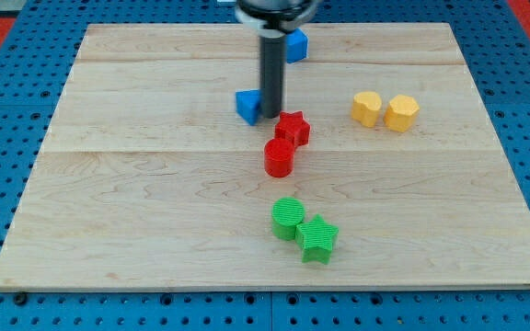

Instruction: Group up the blue blocks at the top center of the board

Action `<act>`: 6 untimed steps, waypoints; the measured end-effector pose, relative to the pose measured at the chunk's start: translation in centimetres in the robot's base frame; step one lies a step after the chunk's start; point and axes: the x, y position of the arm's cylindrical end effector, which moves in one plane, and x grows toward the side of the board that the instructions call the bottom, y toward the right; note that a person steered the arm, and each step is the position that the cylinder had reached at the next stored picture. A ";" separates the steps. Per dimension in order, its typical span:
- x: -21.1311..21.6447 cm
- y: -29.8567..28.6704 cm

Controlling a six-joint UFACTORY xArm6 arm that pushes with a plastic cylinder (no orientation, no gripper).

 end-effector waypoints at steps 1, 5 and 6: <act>0.2 -4.7; -1.4 -7.0; 1.4 -6.5</act>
